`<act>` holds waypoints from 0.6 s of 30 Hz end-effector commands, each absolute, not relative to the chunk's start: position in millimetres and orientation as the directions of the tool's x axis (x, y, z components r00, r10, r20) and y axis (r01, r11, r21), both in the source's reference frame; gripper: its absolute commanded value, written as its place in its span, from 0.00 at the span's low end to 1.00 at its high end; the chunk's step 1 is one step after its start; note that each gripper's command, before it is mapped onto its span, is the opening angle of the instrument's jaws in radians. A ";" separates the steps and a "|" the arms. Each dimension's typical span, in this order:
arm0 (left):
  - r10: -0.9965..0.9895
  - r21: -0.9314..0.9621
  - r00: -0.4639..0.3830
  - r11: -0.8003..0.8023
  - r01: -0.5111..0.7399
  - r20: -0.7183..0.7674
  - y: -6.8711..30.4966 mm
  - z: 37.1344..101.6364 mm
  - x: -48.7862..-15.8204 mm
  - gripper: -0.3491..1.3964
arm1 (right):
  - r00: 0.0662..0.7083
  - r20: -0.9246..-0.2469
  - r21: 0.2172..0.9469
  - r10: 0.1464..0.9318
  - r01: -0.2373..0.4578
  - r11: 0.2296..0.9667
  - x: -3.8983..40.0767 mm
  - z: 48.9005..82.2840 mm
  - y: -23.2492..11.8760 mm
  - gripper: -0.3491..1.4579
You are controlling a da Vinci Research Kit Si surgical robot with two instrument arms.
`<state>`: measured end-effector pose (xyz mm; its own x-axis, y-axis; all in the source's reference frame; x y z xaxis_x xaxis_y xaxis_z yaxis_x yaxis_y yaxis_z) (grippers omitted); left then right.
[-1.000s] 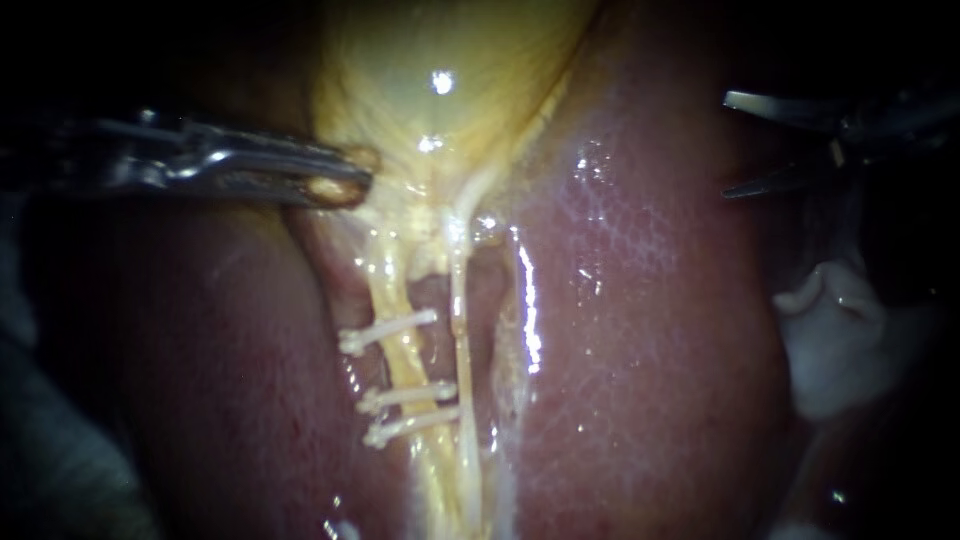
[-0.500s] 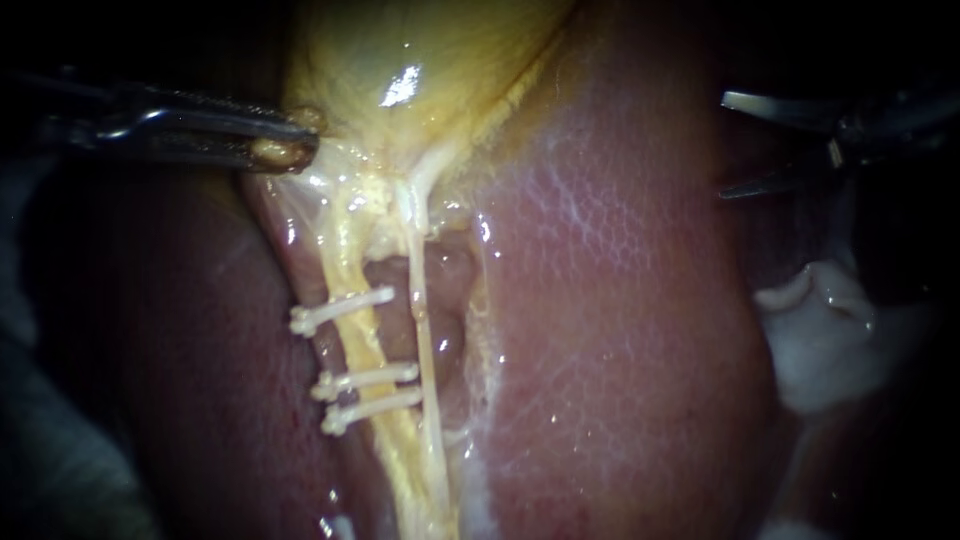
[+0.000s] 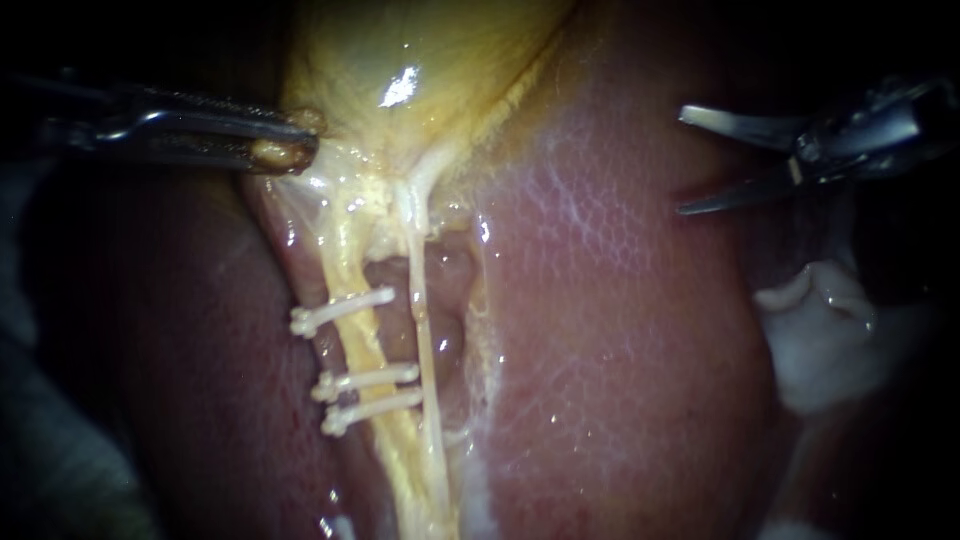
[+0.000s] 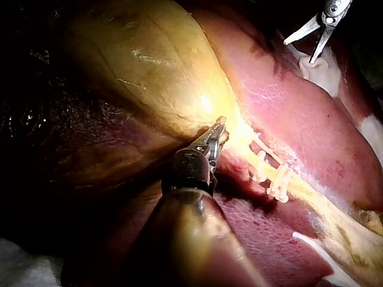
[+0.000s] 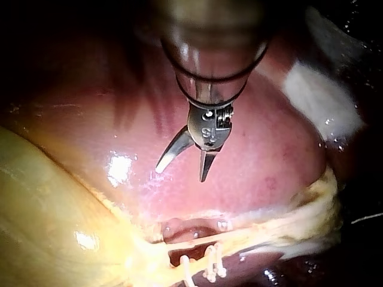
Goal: Go to the cutting position left tube
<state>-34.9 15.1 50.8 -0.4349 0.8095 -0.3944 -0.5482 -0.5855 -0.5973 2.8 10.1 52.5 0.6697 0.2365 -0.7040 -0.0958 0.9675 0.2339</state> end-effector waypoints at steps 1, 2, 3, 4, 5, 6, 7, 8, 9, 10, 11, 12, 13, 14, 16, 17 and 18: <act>0.809 -0.597 -0.435 -0.586 -0.548 -0.394 15.1 50.8 -34.9 0.00 | 0.663 -0.707 0.248 0.246 -0.093 0.964 3.2 52.6 9.9 0.99; 0.809 -0.597 -0.435 -0.586 -0.548 -0.394 15.1 50.8 -35.0 0.00 | 0.656 -0.708 0.264 0.260 -0.096 0.960 3.5 52.7 9.6 0.99; 0.809 -0.597 -0.435 -0.586 -0.548 -0.394 15.1 50.8 -35.0 0.00 | 0.646 -0.711 0.285 0.277 -0.095 0.954 4.0 52.8 9.3 0.99; 0.810 -0.597 -0.435 -0.585 -0.548 -0.394 15.1 50.8 -35.0 0.00 | 0.638 -0.714 0.300 0.288 -0.093 0.949 4.3 52.9 9.0 0.99; 0.810 -0.597 -0.435 -0.585 -0.549 -0.394 15.1 50.8 -35.0 0.00 | 0.633 -0.717 0.309 0.293 -0.088 0.947 4.7 52.9 8.8 0.99; 0.810 -0.597 -0.435 -0.585 -0.549 -0.394 15.1 50.7 -35.0 0.00 | 0.623 -0.720 0.325 0.306 -0.088 0.942 5.2 53.0 8.5 0.99; 0.810 -0.597 -0.435 -0.585 -0.549 -0.394 15.1 50.7 -35.0 0.00 | 0.617 -0.720 0.338 0.316 -0.086 0.937 5.6 53.0 8.3 0.99; 0.810 -0.597 -0.435 -0.585 -0.549 -0.394 15.1 50.7 -35.0 0.00 | 0.611 -0.721 0.351 0.326 -0.084 0.933 6.0 53.0 8.0 0.99; 0.810 -0.597 -0.435 -0.585 -0.549 -0.394 15.1 50.7 -35.0 0.00 | 0.605 -0.722 0.366 0.336 -0.079 0.927 6.3 53.1 7.7 0.99; 0.810 -0.597 -0.435 -0.585 -0.549 -0.394 15.1 50.7 -35.0 0.00 | 0.596 -0.721 0.388 0.354 -0.077 0.918 6.9 53.2 7.4 0.99; 0.810 -0.597 -0.435 -0.585 -0.549 -0.394 15.1 50.7 -35.0 0.00 | 0.590 -0.721 0.401 0.363 -0.073 0.913 7.3 53.2 7.0 0.99; 0.810 -0.597 -0.435 -0.585 -0.549 -0.394 15.1 50.7 -35.0 0.00 | 0.585 -0.721 0.413 0.372 -0.068 0.908 7.7 53.3 6.7 0.99; 0.810 -0.597 -0.435 -0.585 -0.549 -0.394 15.1 50.7 -35.0 0.00 | 0.579 -0.719 0.430 0.383 -0.063 0.901 8.3 53.4 6.3 0.99; 0.810 -0.597 -0.435 -0.585 -0.549 -0.394 15.1 50.7 -35.0 0.00 | 0.575 -0.721 0.438 0.387 -0.055 0.897 8.7 53.5 6.0 0.99; 0.810 -0.597 -0.435 -0.585 -0.549 -0.394 15.1 50.7 -35.0 0.00 | 0.567 -0.717 0.469 0.407 -0.040 0.882 9.7 53.8 5.3 0.99; 0.810 -0.597 -0.435 -0.585 -0.549 -0.394 15.1 50.7 -35.0 0.00 | 0.559 -0.715 0.486 0.420 -0.035 0.873 10.1 54.0 4.9 0.99; 0.810 -0.597 -0.435 -0.585 -0.549 -0.394 15.1 50.7 -35.0 0.00 | 0.554 -0.714 0.497 0.428 -0.029 0.867 10.6 54.2 4.6 0.99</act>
<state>-35.0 15.1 50.7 -0.4345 0.8099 -0.3940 -0.5490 -0.5850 -0.5970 11.1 4.2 54.4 0.5433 0.4389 -0.7157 -0.0198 0.8589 0.5117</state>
